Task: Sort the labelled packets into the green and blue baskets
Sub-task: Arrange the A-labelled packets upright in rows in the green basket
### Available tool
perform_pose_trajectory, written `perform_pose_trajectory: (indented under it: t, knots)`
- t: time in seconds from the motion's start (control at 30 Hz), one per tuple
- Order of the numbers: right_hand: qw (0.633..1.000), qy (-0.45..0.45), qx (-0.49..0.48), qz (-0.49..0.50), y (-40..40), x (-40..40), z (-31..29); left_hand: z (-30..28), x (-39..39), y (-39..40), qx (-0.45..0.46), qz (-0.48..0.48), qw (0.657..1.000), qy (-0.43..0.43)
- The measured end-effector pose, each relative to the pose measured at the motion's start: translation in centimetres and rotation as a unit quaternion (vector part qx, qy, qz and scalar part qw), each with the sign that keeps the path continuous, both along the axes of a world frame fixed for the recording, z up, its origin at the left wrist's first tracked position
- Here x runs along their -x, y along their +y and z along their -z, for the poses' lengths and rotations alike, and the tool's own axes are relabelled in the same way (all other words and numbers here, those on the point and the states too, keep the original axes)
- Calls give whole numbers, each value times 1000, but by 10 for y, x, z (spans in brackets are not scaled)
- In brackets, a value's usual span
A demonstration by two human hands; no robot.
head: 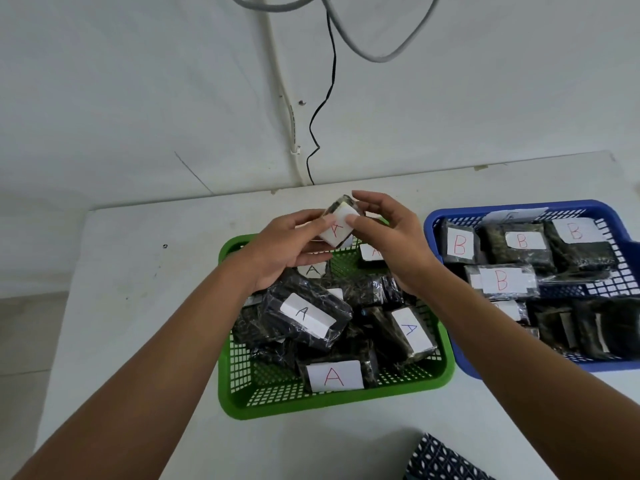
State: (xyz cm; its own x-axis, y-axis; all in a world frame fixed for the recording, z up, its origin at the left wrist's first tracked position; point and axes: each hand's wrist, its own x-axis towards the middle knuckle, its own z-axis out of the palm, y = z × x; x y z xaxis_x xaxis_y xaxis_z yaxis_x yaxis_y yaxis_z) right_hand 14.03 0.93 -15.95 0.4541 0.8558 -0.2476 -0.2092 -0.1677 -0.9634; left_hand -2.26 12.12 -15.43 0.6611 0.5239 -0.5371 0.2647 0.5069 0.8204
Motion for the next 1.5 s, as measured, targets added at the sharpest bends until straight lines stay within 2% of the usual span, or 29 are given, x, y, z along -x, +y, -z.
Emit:
perform_pose_trajectory:
  t: [0.13,0.3,0.4,0.5,0.67,0.73,0.77,0.87,0.93,1.03,1.17,1.33,1.4,1.43,1.5]
  knots:
    - [996,-42,35,-76,-5,-14,-5,2,-6,1,-55,18,998,10]
    - [975,-142,63,-161,-5,-29,-6,5,-15,7,-113,68,988,86]
    - [944,-250,95,-195,-8,-29,4,10,-19,8,-129,101,977,138]
    - [912,-331,81,-230,-8,-27,16,16,-17,10,-132,117,971,160]
    - [839,-465,53,-280,-1,-28,29,21,-9,13,-140,137,965,177]
    - [822,-490,77,-278,3,-30,34,20,-4,16,-192,109,959,179]
    - [816,-496,96,-280,4,-31,36,19,-2,19,-258,88,944,185]
    - [792,-508,132,-312,9,-29,43,18,4,27,-452,30,868,205]
    - [767,-541,142,-314,12,-25,45,21,5,32,-491,46,844,209]
    - [731,-590,166,-300,17,-21,45,34,5,37,-490,105,831,242]
    - [743,-577,177,-289,15,-20,48,51,5,36,-472,104,843,237]
    - [696,-629,195,-287,17,-16,50,55,6,35,-466,86,852,221]
    - [695,-627,203,-287,17,-16,48,55,5,36,-465,89,853,220]
    - [707,-614,205,-284,14,-19,46,56,4,37,-465,91,852,221]
    - [768,-555,190,-257,5,-28,40,56,5,37,-470,97,849,223]
